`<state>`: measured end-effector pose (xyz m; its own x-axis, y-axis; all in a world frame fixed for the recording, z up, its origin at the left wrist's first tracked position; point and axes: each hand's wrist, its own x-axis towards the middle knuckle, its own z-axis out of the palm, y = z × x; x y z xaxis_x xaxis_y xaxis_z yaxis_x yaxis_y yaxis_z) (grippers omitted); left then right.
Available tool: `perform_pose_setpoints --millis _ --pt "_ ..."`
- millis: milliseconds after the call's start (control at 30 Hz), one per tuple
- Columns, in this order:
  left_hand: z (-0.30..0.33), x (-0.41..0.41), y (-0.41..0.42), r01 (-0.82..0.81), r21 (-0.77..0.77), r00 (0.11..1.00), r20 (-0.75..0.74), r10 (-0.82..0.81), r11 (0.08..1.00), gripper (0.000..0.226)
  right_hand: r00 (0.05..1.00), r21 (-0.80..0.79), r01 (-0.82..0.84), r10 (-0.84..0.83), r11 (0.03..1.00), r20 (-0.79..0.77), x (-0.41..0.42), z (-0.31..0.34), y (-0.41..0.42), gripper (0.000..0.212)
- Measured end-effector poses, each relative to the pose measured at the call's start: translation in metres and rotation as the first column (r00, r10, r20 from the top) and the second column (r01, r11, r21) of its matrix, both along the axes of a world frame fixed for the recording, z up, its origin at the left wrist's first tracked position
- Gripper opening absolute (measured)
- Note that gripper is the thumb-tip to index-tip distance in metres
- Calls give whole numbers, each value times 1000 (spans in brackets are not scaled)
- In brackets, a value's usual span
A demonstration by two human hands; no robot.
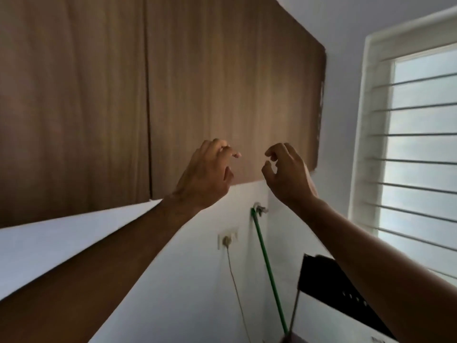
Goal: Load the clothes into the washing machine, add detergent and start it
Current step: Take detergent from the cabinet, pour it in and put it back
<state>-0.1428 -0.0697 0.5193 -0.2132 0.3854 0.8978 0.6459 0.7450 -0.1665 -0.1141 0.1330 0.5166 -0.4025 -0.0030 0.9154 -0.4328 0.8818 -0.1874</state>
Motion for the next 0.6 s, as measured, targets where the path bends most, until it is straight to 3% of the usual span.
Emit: perform_pose_setpoints --millis 600 --pt "48 71 -135 -353 -25 935 -35 352 935 30 945 28 -317 314 948 87 6 26 -173 35"
